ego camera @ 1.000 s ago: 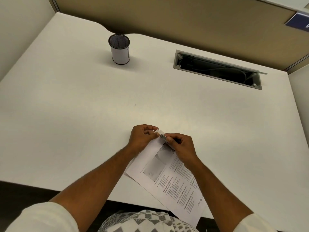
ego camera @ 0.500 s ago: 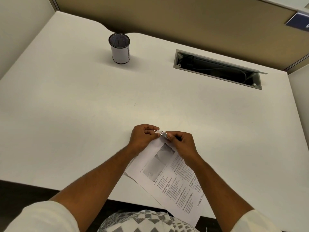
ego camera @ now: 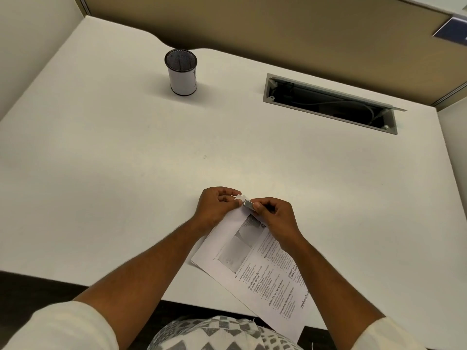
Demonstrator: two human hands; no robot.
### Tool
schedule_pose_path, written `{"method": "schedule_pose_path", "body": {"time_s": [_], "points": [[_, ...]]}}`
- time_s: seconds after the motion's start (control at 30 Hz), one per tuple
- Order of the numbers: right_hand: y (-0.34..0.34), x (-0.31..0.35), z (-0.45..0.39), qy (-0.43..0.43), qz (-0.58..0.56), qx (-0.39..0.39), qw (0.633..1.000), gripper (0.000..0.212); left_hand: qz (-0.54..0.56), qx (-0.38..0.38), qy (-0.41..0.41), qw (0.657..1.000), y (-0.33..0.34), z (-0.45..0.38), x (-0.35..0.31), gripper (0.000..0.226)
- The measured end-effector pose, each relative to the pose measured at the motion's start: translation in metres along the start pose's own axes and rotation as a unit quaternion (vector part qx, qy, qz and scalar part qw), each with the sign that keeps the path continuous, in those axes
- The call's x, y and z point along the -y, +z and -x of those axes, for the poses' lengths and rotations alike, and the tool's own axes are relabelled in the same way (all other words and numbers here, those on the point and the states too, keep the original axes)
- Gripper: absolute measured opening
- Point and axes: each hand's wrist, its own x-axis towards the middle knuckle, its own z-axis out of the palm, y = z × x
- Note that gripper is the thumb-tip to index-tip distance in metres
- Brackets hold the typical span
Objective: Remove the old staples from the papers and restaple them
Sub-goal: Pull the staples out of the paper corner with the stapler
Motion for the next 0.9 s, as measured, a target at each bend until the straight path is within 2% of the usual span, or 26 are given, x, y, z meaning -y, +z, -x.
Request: {"method": "schedule_pose_path", "body": {"time_s": [0.6, 0.73, 0.9], "points": [[0.0, 0.01, -0.007, 0.05, -0.061, -0.001, 0.997, 0.008, -0.016, -0.015, 0.013, 1.0, 0.001, -0.002, 0.003, 0.027], [-0.012, 0.019, -0.012, 0.068, -0.101, -0.048, 0.991, 0.01, -0.028, -0.007, 0.025, 0.999, 0.001, 0.0, 0.006, 0.026], [-0.009, 0.015, -0.008, 0.04, -0.071, -0.007, 0.997, 0.014, -0.019, -0.01, 0.023, 1.0, 0.0, -0.002, 0.005, 0.025]]}}
